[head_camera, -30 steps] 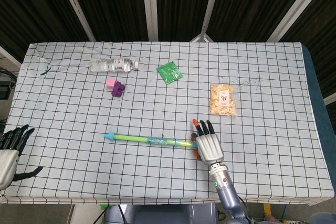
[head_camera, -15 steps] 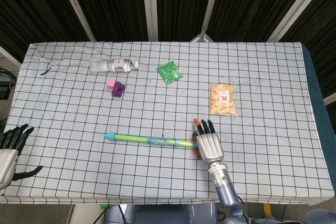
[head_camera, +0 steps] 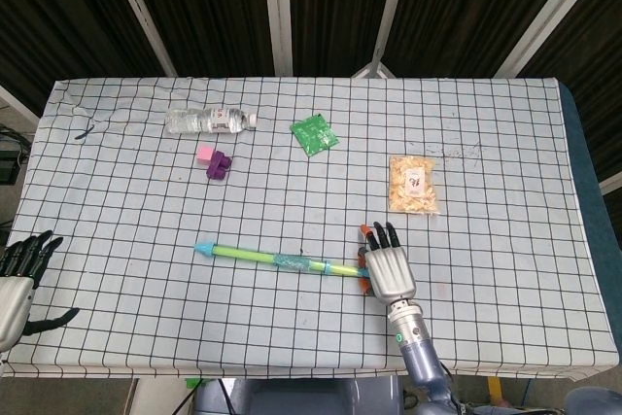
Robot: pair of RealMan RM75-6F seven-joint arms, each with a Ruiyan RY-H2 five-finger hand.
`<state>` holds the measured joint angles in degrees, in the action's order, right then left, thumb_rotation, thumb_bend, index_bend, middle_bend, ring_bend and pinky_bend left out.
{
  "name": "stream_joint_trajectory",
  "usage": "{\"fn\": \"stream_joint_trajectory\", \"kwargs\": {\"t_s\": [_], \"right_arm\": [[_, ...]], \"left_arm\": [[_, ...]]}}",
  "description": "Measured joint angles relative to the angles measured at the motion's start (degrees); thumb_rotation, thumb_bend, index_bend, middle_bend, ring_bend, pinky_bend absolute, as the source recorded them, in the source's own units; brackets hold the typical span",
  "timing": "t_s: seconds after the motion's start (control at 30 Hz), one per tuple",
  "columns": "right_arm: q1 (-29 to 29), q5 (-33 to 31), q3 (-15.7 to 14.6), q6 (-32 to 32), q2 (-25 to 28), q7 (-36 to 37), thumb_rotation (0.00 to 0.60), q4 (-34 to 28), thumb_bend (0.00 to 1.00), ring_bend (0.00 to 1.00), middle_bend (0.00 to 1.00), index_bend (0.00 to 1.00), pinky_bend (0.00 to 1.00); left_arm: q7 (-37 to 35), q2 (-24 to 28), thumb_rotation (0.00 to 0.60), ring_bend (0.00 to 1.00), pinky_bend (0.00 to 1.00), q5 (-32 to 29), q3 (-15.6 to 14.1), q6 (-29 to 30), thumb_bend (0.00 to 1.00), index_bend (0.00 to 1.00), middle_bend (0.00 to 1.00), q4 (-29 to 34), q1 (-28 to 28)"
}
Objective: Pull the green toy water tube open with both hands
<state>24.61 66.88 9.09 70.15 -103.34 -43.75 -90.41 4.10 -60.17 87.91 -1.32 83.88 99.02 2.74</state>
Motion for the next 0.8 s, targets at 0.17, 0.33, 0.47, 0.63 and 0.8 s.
{"fn": "stream_joint_trajectory", "kwargs": {"t_s": [0.17,0.33,0.47,0.63,0.8], "right_arm": [[0.29,0.37,-0.11,-0.15,1.42,0.74,0.600,-1.10,0.37,0.00,0.18,0.64,0.00],[0.87,0.32,-0.05,-0.82,2.60,1.21,0.600,-2.18,0.38,0.00,0.18,0.64,0.00],[1.32,0.11,-0.43,-1.26,3.18,0.23,0.600,-2.59,0.38,0.00,0.18,0.64,0.00],[1.65,-0.27,-0.78,-1.50,3.53,-0.10,0.600,-3.14,0.38,0.00,0.18,0.64,0.00],[1.94,-0.32,-1.12,-1.25,3.52,-0.64,0.600,-3.56,0.38,0.00,0.18,0.64,0.00]], "left_arm": [[0.54,0.26,0.600,0.00,0.00,-0.26,0.13,-0.95,0.09,0.01,0.00,0.69,0.56],[2.25,1.47,0.600,0.00,0.00,-0.69,1.51,-2.76,0.10,0.06,0.00,2.77,2.68],[5.52,2.45,0.600,0.00,0.00,-1.71,3.47,-5.68,0.12,0.08,0.02,3.88,5.67],[9.37,3.62,0.600,0.00,0.00,-6.51,7.09,-13.30,0.15,0.12,0.09,6.02,11.66],[13.74,3.99,0.600,0.00,0.01,-12.55,10.52,-21.00,0.15,0.15,0.16,7.19,18.19]]}}
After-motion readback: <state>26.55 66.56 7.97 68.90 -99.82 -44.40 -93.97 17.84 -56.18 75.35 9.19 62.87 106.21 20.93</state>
